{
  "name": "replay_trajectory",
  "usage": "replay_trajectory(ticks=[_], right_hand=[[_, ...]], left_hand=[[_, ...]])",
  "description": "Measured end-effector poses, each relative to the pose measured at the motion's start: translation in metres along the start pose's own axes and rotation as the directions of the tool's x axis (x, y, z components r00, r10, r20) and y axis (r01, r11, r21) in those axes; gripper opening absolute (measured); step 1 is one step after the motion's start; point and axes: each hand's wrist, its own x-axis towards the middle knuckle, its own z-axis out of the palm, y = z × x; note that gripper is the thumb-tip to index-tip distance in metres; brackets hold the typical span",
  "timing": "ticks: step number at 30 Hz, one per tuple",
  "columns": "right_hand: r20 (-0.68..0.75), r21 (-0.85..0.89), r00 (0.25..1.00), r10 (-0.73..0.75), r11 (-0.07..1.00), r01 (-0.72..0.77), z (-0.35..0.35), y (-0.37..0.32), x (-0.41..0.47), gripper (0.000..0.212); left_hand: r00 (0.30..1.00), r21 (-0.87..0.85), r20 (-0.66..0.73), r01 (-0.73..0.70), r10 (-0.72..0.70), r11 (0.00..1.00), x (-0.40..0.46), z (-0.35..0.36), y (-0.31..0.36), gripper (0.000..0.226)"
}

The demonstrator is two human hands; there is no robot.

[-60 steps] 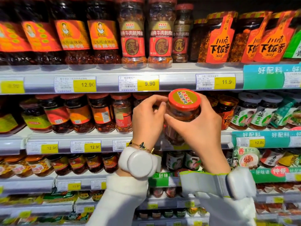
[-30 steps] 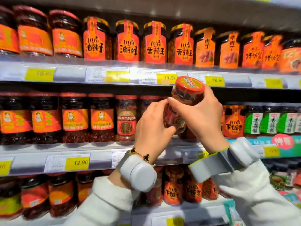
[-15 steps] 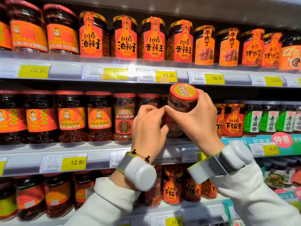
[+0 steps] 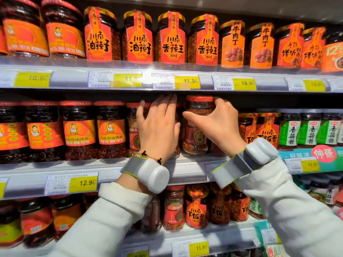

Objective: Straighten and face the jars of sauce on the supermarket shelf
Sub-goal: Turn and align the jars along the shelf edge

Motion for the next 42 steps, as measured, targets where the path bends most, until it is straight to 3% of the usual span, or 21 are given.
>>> replay_trajectory(ticks=[9, 16, 20, 24, 29, 33, 37, 42], right_hand=[[0.095, -0.090, 0.992, -0.081, 0.992, 0.089, 0.007, -0.003, -0.004, 0.083], [0.131, -0.144, 0.967, -0.218, 0.961, 0.236, 0.001, 0.002, -0.009, 0.057], [0.175, -0.157, 0.955, -0.238, 0.951, 0.266, -0.005, 0.005, -0.007, 0.054], [0.183, -0.140, 0.950, -0.251, 0.950, 0.278, -0.009, 0.005, -0.004, 0.051], [0.183, -0.121, 0.946, -0.269, 0.948, 0.293, -0.017, 0.007, 0.000, 0.047], [0.170, -0.114, 0.947, -0.274, 0.949, 0.295, -0.019, 0.009, 0.002, 0.049], [0.128, -0.114, 0.955, -0.269, 0.952, 0.284, -0.020, 0.009, 0.004, 0.057], [0.095, -0.060, 0.960, -0.265, 0.961, 0.272, -0.016, 0.011, 0.002, 0.059]], left_hand=[[1.000, 0.022, -0.007, -0.014, 0.014, 1.000, 0.008, -0.003, -0.006, 0.040], [1.000, 0.002, -0.021, 0.009, -0.009, 1.000, 0.009, -0.003, -0.005, 0.040], [1.000, -0.032, -0.012, 0.017, -0.017, 0.999, 0.005, -0.002, -0.004, 0.040], [1.000, -0.059, 0.000, 0.020, -0.020, 0.998, -0.004, -0.002, -0.001, 0.055], [0.989, -0.201, -0.127, 0.045, -0.072, 0.978, -0.034, -0.008, 0.018, 0.048], [0.996, -0.284, -0.014, 0.080, -0.087, 0.955, -0.051, 0.001, 0.028, 0.032], [0.988, -0.297, 0.107, 0.137, -0.109, 0.945, -0.065, 0.009, 0.035, 0.035], [0.984, -0.298, 0.141, 0.151, -0.112, 0.943, -0.071, 0.013, 0.043, 0.034]])
